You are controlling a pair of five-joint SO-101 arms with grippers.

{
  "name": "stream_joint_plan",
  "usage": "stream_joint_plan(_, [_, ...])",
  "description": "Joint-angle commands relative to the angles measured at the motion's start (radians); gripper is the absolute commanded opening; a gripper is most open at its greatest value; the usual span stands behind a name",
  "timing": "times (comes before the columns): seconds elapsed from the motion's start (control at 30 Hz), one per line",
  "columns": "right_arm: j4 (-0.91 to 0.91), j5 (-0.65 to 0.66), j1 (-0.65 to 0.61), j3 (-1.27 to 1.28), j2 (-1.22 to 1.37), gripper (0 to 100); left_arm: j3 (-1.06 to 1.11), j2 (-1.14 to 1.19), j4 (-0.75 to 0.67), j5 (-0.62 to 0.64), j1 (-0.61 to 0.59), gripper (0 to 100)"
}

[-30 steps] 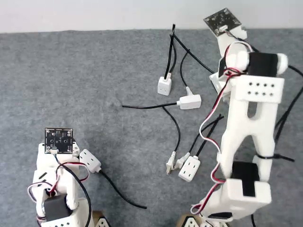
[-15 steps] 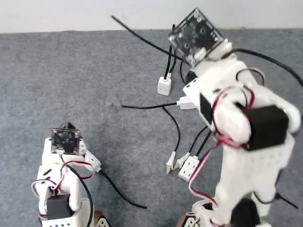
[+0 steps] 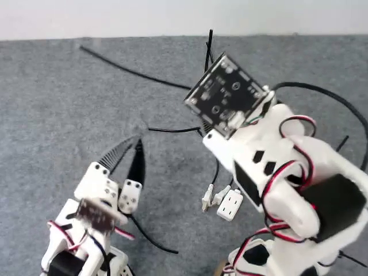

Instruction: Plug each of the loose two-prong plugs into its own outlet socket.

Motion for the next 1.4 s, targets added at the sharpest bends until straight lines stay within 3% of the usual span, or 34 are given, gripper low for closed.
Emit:
stream_joint_plan(0.0, [-0.008,-0.018,-0.088,-0.038,-0.013,0.9,-0.065,0.003,-0.084,-0.055,0.149,1])
stream_joint_plan(0.23, [-0.010,-0.081,-0.239,-0.038,0.015,0.9,-0.091,0.003,-0.130,-0.072,0.244,1])
stream_joint_plan(0.67, [-0.002,-0.078,-0.305,-0.038,0.013,0.9,-0.185,0.005,-0.101,-0.066,0.479,1])
stream_joint_plan(0.9, [0.027,-0.081,-0.309,-0.040,0.007,0.9,-0.143,0.005,-0.138,-0.068,0.485,1])
stream_joint_plan(1.13, [0.044,-0.078,-0.423,-0.043,0.004,0.9,-0.041,0.003,-0.203,-0.075,0.483,1])
stream_joint_plan(1.37, [0.047,-0.080,-0.407,-0.002,-0.010,0.9,-0.031,0.003,-0.207,-0.077,0.482,1])
